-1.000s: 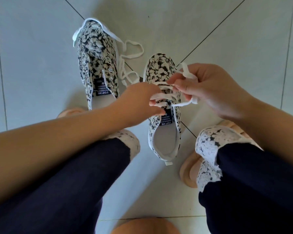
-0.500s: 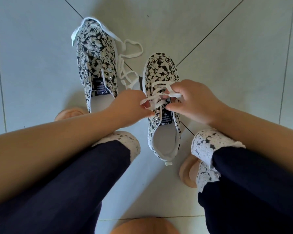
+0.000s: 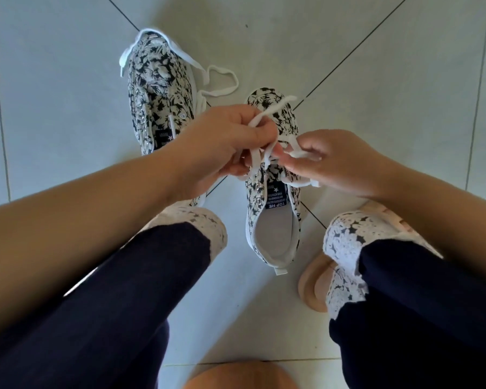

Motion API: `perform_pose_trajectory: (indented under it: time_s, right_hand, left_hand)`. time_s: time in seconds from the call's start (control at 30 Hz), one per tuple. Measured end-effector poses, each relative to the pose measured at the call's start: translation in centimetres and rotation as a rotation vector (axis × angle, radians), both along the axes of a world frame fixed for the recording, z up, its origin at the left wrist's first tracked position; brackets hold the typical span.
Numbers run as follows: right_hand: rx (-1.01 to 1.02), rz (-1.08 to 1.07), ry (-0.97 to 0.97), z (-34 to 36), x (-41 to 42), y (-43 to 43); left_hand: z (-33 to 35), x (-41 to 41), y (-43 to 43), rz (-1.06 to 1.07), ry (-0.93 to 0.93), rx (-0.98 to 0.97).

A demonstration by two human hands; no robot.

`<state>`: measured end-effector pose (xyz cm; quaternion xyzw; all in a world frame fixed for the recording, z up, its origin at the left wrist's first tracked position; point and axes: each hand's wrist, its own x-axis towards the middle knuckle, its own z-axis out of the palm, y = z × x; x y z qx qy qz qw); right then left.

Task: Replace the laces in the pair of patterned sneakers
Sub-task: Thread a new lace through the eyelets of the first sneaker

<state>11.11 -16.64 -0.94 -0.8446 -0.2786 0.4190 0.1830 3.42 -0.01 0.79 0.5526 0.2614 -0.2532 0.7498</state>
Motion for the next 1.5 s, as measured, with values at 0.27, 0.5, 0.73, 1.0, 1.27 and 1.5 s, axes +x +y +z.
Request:
perform_pose_trajectory:
  time_s: [0.27, 0.5, 0.73, 1.0, 1.27, 1.5]
  right_hand:
    - [0.048, -0.145, 0.069, 2.6, 3.5, -0.3]
    - [-0.050, 0.030, -0.165, 3.2, 4.1, -0.6]
    - [0.011, -0.063, -0.347, 3.8, 6.2, 0.0]
    - [0.091, -0.118, -0.496, 2.9, 5.5, 0.4]
    - [0.239, 0.108, -0.195, 1.1, 0.5, 2.2]
    - [0.169, 0.111, -0.027, -0.5, -0.6, 2.5]
  left_hand:
    - [0.5, 0.6, 1.3, 0.196, 0.028, -0.171]
    - [-1.3, -0.1, 1.2, 0.065, 0.173, 0.282]
    - [-1.7, 0.2, 2.1, 0.276, 0.085, 0.451]
    - [-2.4, -0.6, 1.1, 0.200, -0.003, 0.535]
    - [-2.9, -3.2, -1.4, -0.034, 0.132, 0.437]
    - [-2.8, -3.3, -1.3, -0.069, 0.084, 0.424]
